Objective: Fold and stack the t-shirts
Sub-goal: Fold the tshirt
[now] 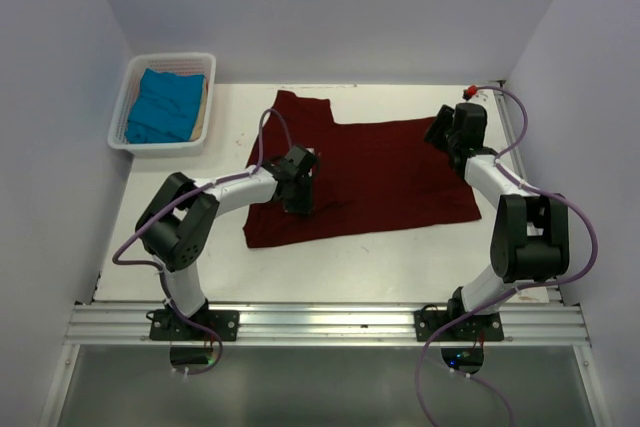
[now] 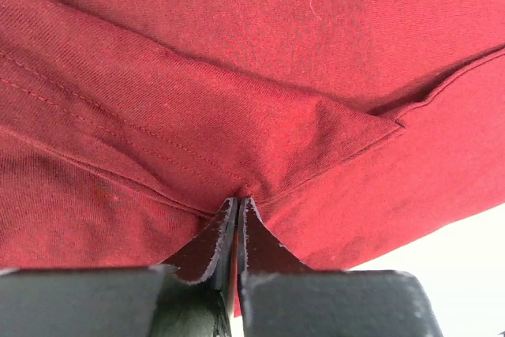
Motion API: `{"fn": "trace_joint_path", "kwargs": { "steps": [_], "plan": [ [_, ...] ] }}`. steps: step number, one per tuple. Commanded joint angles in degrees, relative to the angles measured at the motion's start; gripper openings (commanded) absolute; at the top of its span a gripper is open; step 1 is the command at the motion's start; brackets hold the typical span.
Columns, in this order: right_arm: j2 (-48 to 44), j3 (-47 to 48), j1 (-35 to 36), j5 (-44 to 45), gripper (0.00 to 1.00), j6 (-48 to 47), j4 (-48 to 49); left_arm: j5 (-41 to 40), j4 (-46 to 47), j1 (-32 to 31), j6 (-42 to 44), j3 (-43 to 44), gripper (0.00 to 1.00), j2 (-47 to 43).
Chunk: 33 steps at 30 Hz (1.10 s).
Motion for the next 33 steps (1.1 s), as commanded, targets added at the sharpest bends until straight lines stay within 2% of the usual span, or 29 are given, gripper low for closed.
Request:
{"fn": "trace_joint_path", "kwargs": {
  "steps": [1,8,15,33],
  "plan": [
    [0.1,-0.1,0.3,0.1,0.55,-0.3,0.8,1.1,1.3,-0.3,1.2,0.8,0.00,0.8],
    [0.1,0.1,0.3,0.0,0.54,-0.3,0.8,-0.4,0.5,-0.4,1.7,1.9,0.00,-1.2],
    [0.2,0.3,0.2,-0.2,0.55,-0.2,0.8,-4.9,-2.9,-1.0,4.9,7.9,0.00,-2.4],
    [0.5,0.9,0.2,-1.0,0.54,-0.1,0.3,-8.6,-4.8,-0.4,14.3,26.9,0.00,17.6]
  ]
}}
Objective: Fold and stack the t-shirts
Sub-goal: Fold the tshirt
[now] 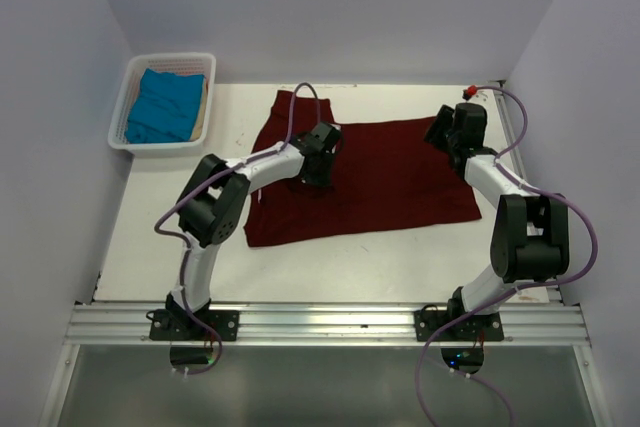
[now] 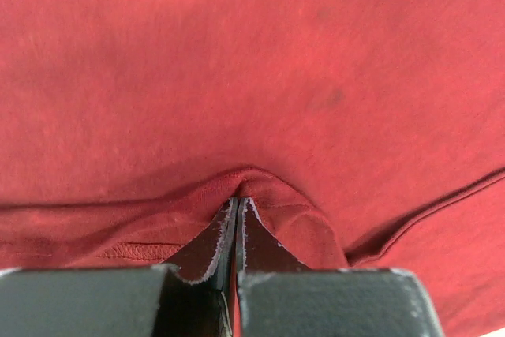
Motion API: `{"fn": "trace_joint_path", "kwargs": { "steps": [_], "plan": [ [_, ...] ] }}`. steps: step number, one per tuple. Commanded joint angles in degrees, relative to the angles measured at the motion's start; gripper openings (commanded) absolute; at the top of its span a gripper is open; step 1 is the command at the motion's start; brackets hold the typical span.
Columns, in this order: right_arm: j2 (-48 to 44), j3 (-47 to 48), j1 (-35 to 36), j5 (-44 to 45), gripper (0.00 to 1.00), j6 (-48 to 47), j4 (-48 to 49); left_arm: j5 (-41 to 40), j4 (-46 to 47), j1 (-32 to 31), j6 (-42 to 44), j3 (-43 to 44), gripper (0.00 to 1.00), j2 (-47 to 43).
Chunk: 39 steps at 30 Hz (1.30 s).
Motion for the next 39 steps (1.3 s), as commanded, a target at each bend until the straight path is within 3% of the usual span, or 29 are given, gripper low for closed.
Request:
{"fn": "trace_joint_path", "kwargs": {
  "steps": [1,20,26,30,31,34,37,39],
  "plan": [
    [0.5,0.9,0.3,-0.7,0.55,-0.1,0.3,-1.3,-0.1,0.1,3.3,5.1,0.00,2.2],
    [1.1,1.2,0.3,-1.4,0.54,-0.2,0.1,-1.1,-3.3,1.4,10.4,14.4,0.00,4.4],
    [1.4,1.7,0.2,-1.8,0.55,-0.3,-0.3,2.5,-4.5,1.5,14.5,18.2,0.03,7.2],
    [1.6,1.8,0.3,-1.9,0.55,-0.3,-0.3,8.0,-3.9,1.4,17.7,17.3,0.23,6.8],
    [1.7,1.8,0.3,-1.9,0.55,-0.3,-0.2,8.9,-3.8,1.2,18.8,16.8,0.38,5.9],
    [1.9,1.9,0.3,-1.9,0.55,-0.3,-0.2,9.6,-2.3,0.6,19.8,13.9,0.60,3.2],
    [2.1,1.8,0.3,-1.9,0.55,-0.3,0.0,8.7,-0.7,-0.1,20.1,10.8,0.73,0.0],
    [2.2,1.9,0.3,-1.9,0.55,-0.3,0.0,6.9,0.0,-0.3,19.5,8.4,0.73,-1.6]
  ]
}}
